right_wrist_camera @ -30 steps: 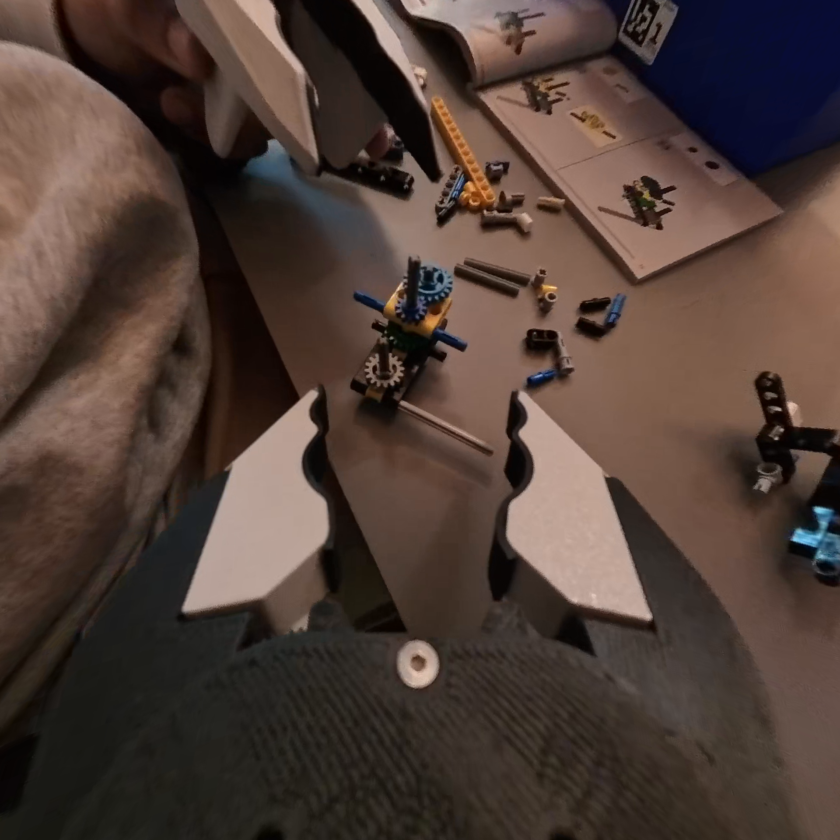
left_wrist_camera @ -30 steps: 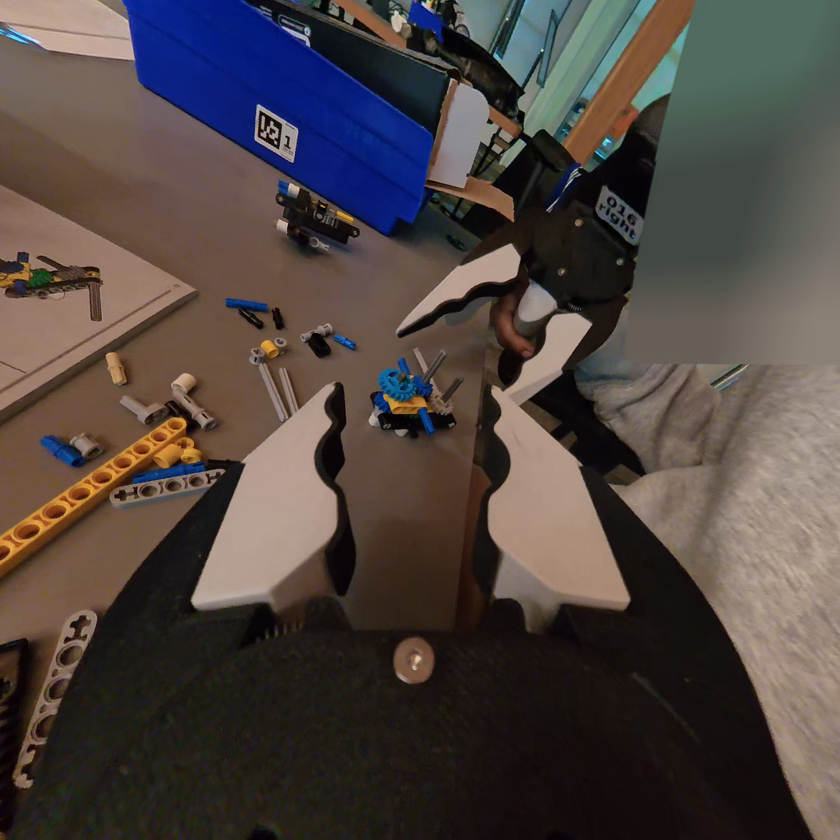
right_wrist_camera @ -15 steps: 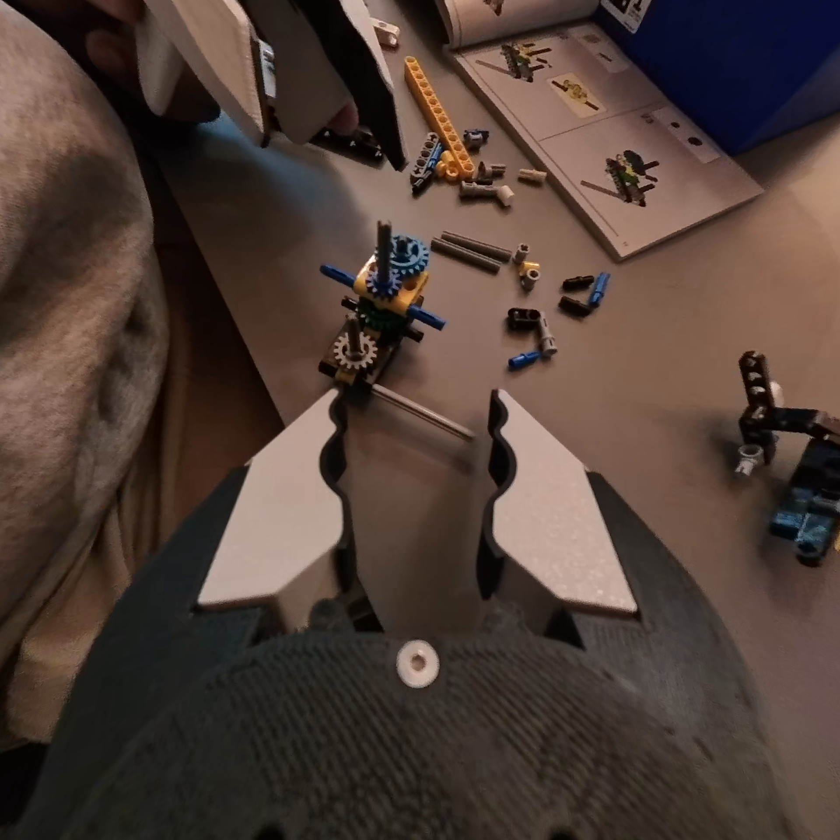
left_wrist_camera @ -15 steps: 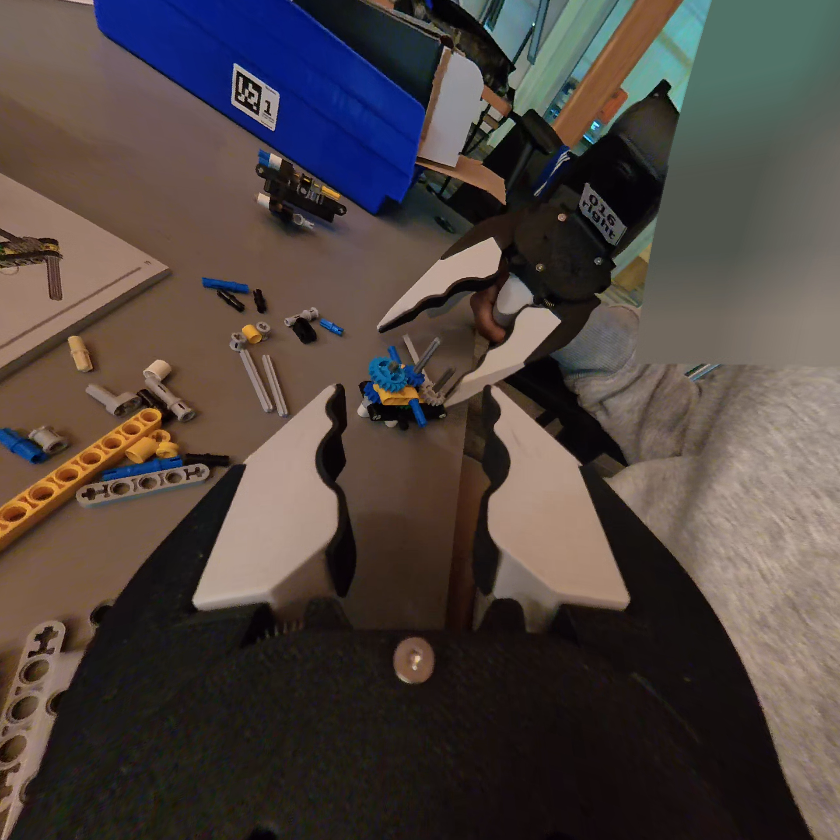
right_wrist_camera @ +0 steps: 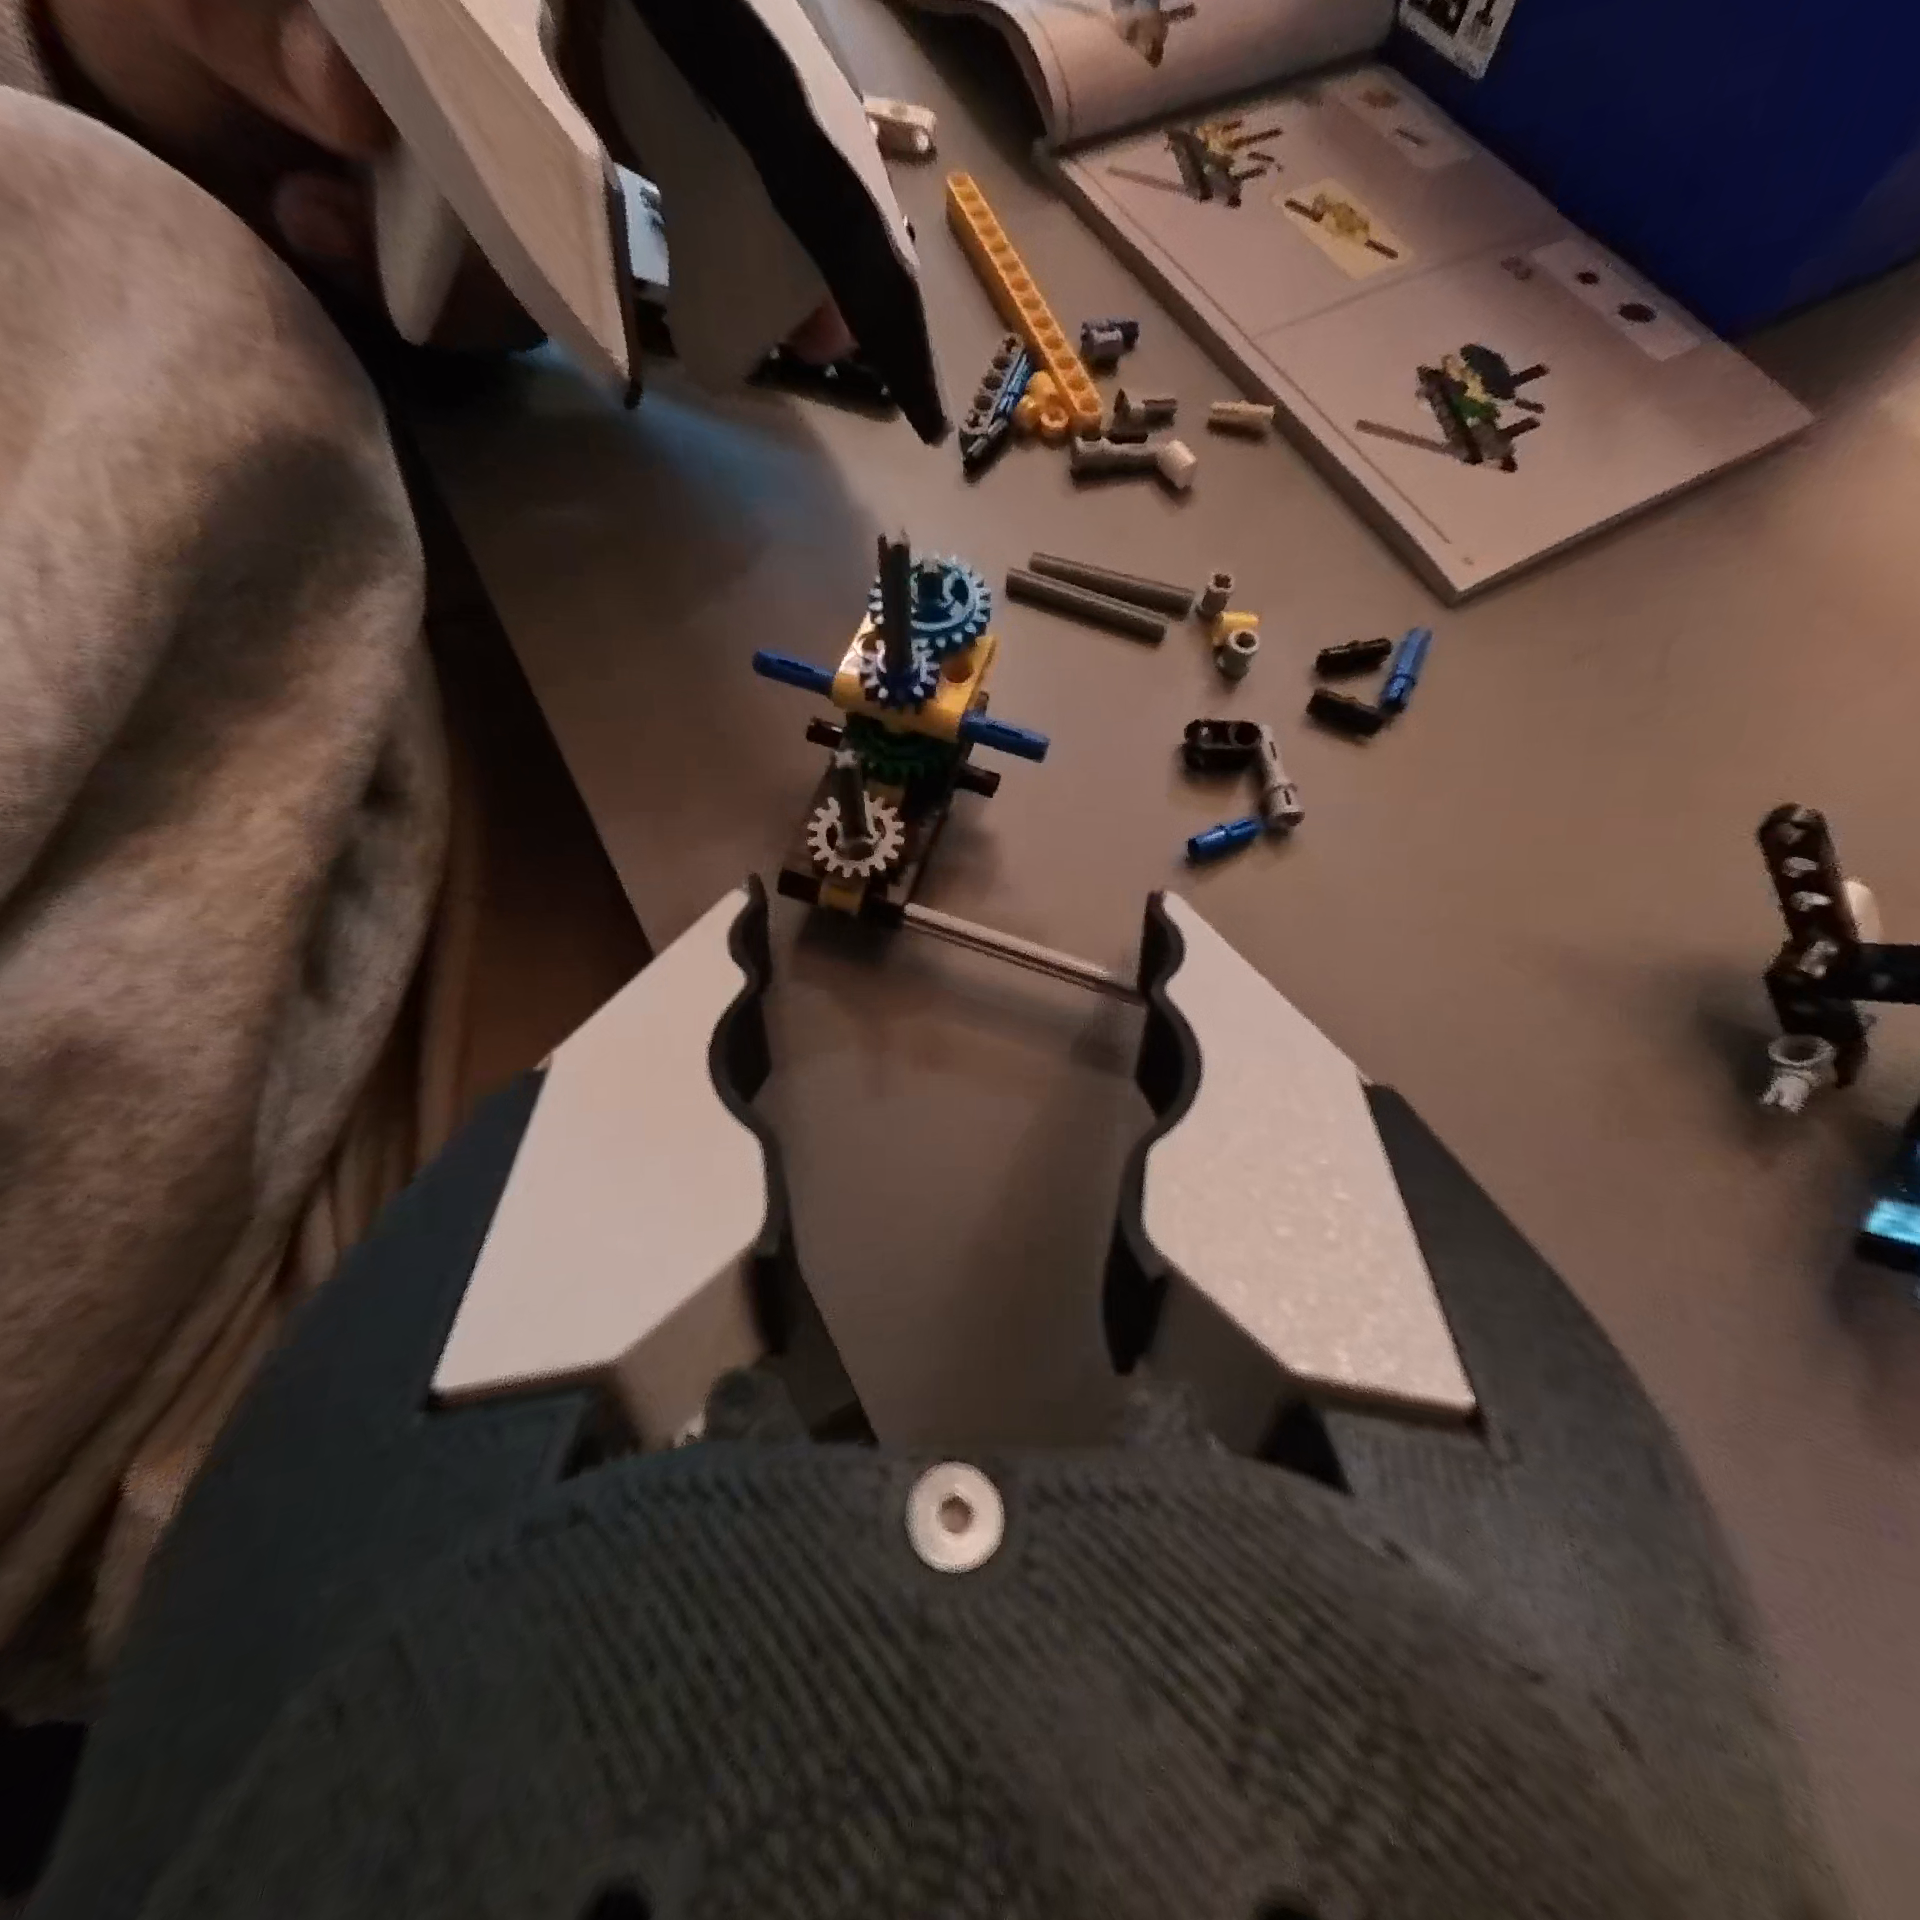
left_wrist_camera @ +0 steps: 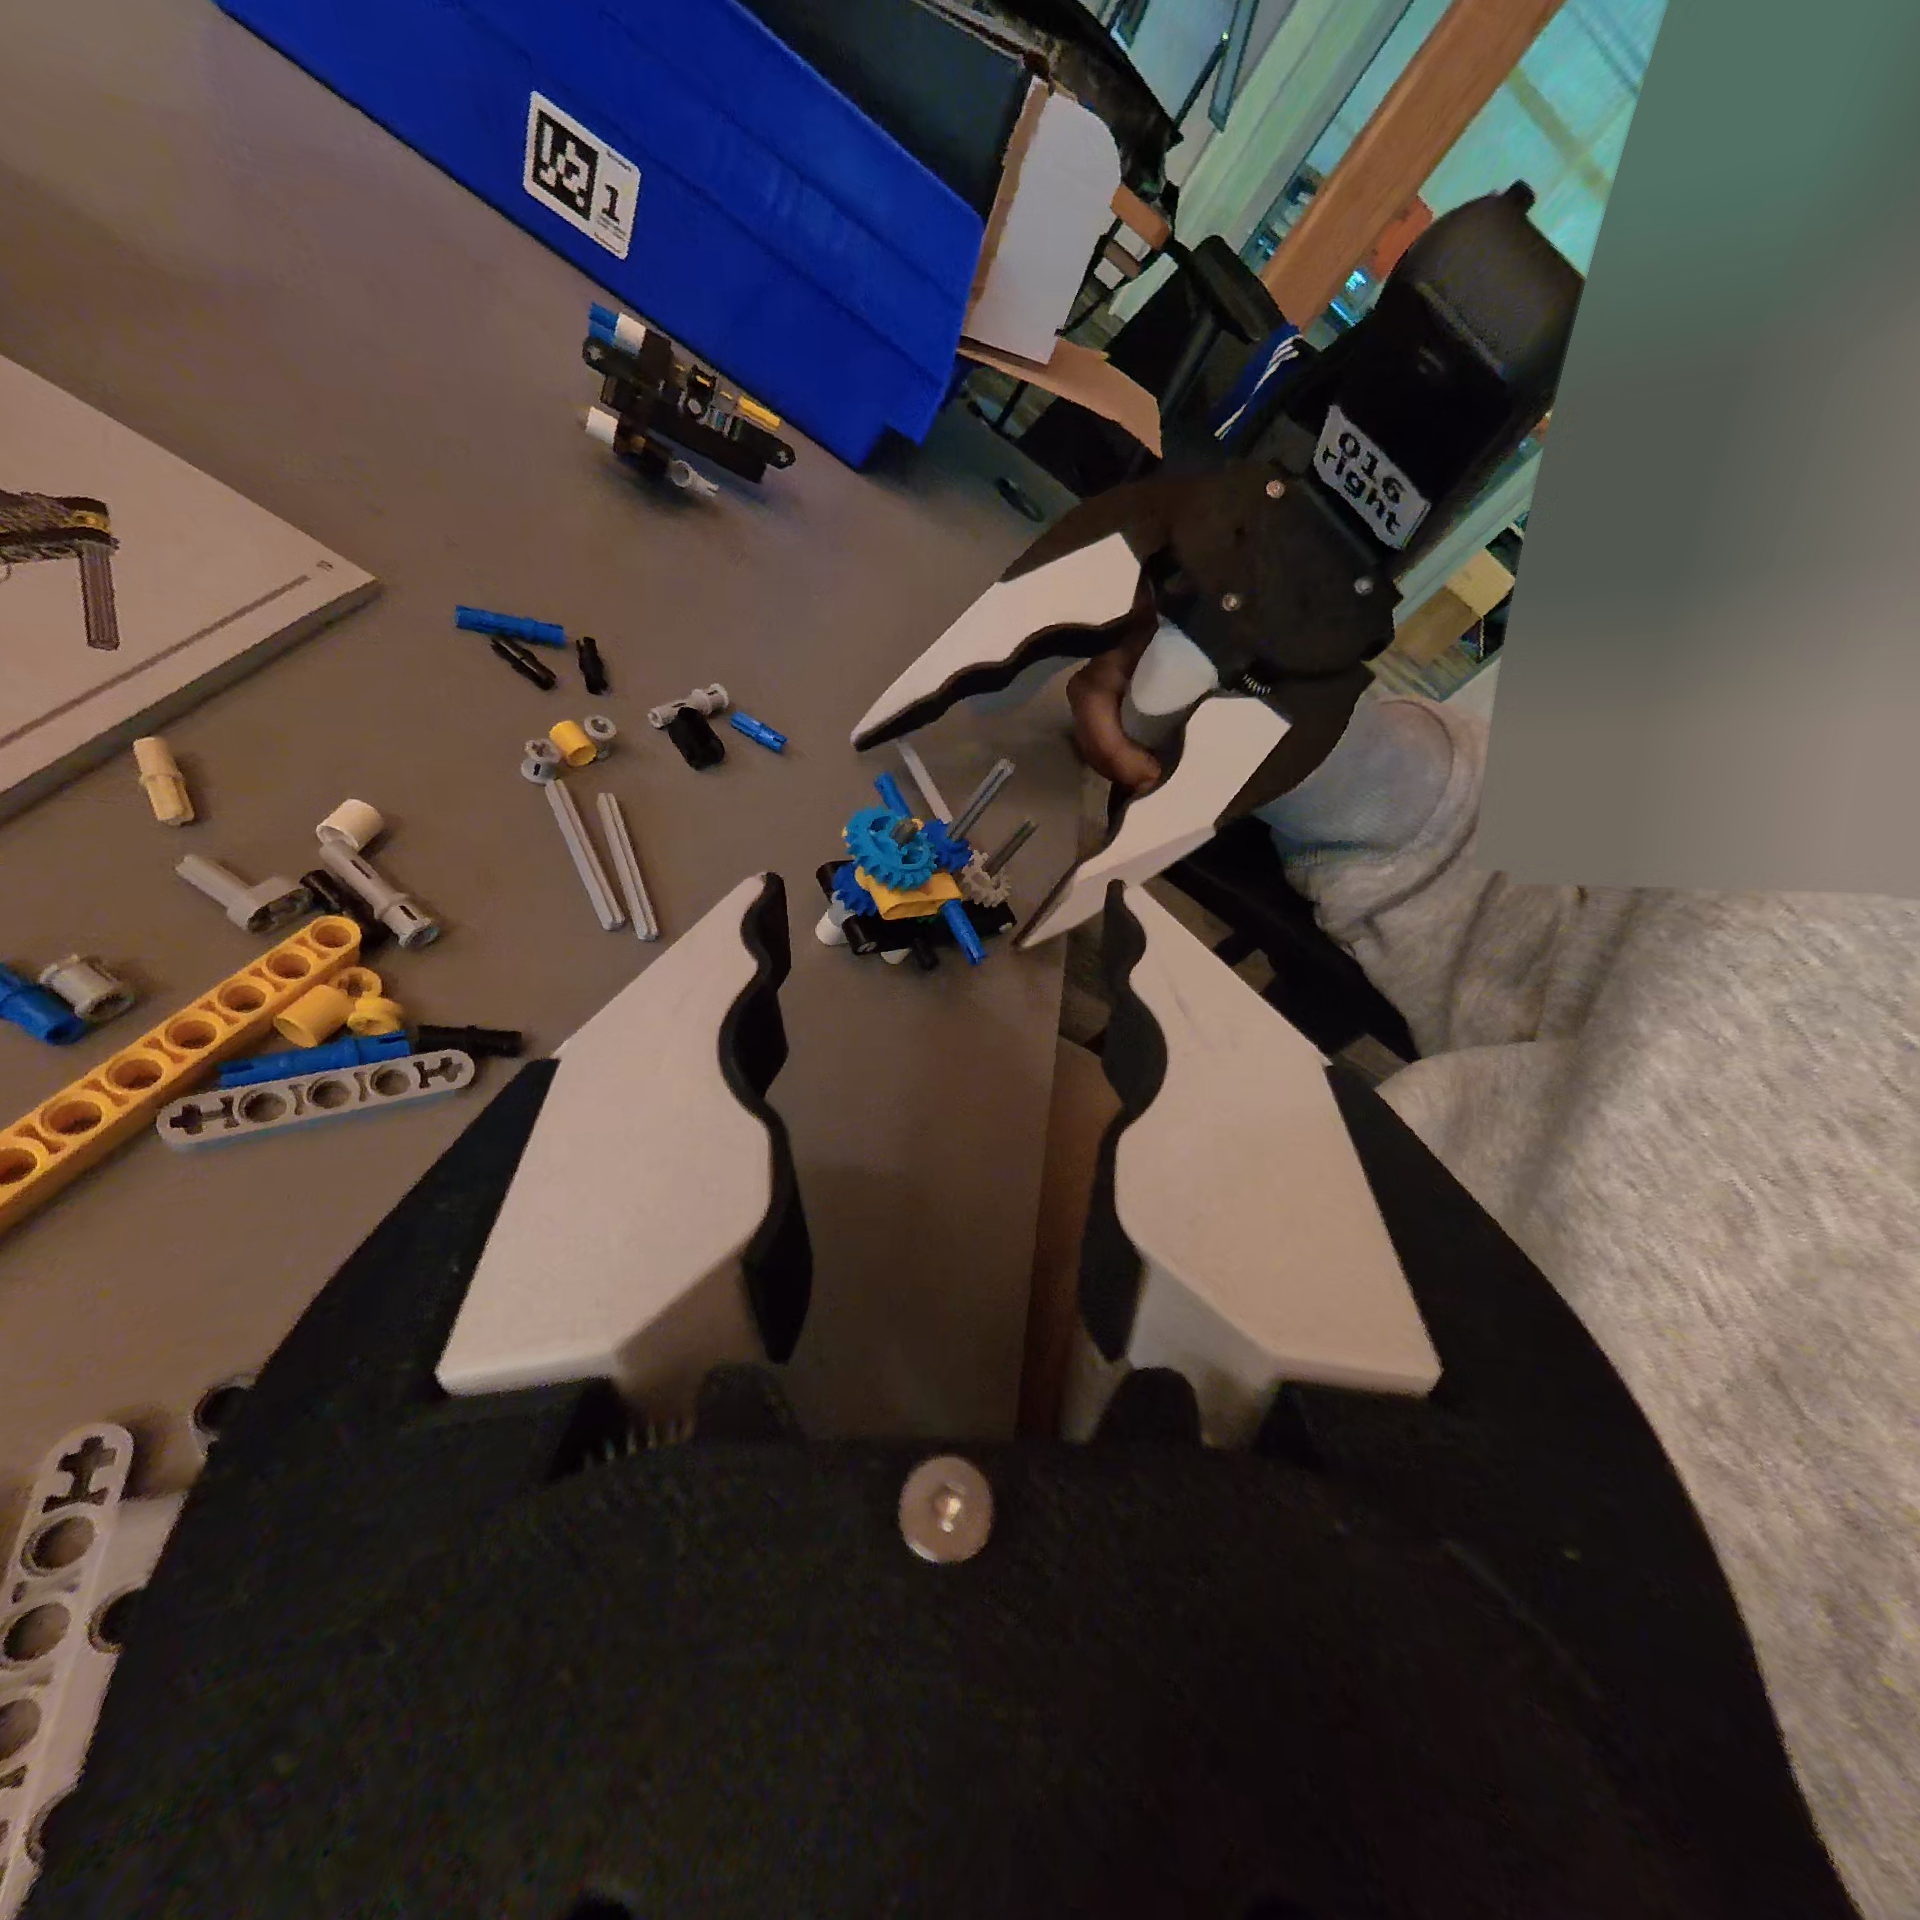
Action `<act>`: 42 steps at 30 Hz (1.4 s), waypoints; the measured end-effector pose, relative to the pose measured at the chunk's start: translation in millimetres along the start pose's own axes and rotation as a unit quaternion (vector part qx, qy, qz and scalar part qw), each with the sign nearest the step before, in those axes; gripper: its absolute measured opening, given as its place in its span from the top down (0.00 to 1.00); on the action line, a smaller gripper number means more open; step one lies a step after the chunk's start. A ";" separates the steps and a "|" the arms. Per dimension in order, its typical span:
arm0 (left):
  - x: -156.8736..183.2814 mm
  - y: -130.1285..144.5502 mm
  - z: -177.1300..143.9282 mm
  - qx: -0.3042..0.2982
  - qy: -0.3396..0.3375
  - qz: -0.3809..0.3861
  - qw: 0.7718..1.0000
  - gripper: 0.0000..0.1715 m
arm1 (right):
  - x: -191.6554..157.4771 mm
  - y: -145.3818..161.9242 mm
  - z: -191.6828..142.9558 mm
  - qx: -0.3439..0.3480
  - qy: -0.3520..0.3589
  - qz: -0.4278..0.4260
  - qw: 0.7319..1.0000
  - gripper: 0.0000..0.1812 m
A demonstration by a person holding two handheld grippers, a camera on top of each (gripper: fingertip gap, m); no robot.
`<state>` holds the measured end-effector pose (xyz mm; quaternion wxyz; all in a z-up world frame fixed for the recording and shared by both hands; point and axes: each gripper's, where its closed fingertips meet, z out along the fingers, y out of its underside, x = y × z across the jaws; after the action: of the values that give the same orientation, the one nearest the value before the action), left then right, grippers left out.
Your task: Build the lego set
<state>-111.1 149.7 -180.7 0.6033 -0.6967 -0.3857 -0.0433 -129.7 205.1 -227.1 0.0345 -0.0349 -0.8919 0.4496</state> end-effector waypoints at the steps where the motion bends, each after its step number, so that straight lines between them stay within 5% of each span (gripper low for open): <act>1: -0.2 0.0 0.1 0.000 0.000 -0.001 1.000 0.66 | 1.1 0.9 1.6 -0.006 0.005 0.000 1.000 0.61; 13: -0.4 -0.3 -0.1 0.001 -0.001 -0.001 1.000 0.66 | 37.0 -1.6 -9.7 0.007 0.111 0.006 0.994 0.68; 42: -0.2 1.1 1.3 -0.006 0.007 -0.008 1.000 0.66 | 23.3 1.0 7.6 -0.025 0.077 0.002 0.997 0.81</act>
<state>-111.1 150.8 -182.0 0.6017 -0.6965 -0.3870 -0.0555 -153.5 201.8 -231.7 0.1011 -0.0720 -0.8975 0.4233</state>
